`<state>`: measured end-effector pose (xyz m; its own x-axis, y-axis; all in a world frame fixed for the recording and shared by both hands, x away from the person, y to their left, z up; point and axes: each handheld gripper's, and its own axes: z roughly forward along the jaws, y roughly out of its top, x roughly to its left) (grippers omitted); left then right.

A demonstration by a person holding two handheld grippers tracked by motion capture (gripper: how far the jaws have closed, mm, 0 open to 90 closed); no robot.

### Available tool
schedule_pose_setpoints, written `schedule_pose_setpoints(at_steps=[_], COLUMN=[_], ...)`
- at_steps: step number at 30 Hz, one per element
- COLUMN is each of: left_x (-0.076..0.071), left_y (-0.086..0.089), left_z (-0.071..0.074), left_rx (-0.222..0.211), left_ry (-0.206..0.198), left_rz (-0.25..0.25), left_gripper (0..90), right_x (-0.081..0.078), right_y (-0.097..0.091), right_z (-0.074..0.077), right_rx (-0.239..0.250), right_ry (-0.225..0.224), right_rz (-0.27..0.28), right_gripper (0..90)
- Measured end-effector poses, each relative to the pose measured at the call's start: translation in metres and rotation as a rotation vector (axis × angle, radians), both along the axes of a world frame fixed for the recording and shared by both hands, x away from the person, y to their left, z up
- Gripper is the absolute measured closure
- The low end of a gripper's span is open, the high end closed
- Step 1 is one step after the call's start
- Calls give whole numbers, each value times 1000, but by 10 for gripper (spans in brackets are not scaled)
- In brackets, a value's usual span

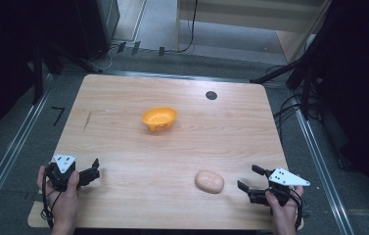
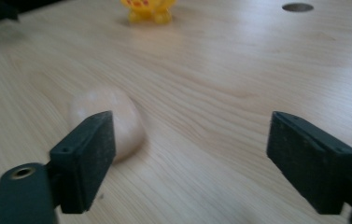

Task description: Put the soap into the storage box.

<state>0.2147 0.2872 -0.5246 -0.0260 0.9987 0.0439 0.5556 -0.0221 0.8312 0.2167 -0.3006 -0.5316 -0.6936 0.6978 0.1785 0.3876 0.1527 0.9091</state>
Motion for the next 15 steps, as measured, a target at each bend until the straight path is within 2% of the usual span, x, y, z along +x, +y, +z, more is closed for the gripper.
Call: schedule_pose_setpoints(at_steps=[1,2,3,4,5,6,8,11,15], left_x=[0,0,0,0,1,1,1,1,0], left_y=[0,0,1,1,1,1,0,1,0], left_z=[0,0,0,0,0,0,0,0,0], left_rx=[0,-2,-5,-5,-6,-6,-4,-4,-5], left_ry=[0,0,6,6,4,4,2,5,1], left_rz=[0,-1,-2,-2,-2,-3,-3,-3,0], left_gripper=[0,0,0,0,0,0,0,0,0], right_x=[-1,-1,-2,-2,-3,-3,-2,-3,-3], right_y=[1,1,7,7,12,14,15,16,19], right_z=[2,2,6,6,6,5,3,3,5], right_rx=[4,4,-20,-20,-38,-58,-82,-101,-166], right_ry=[-4,-4,-10,-10,-10,-7,14,35,64], right_rz=[23,23,18,18,38,22,25,74,120], right_gripper=[127,127,131,131,130,130,130,130,131])
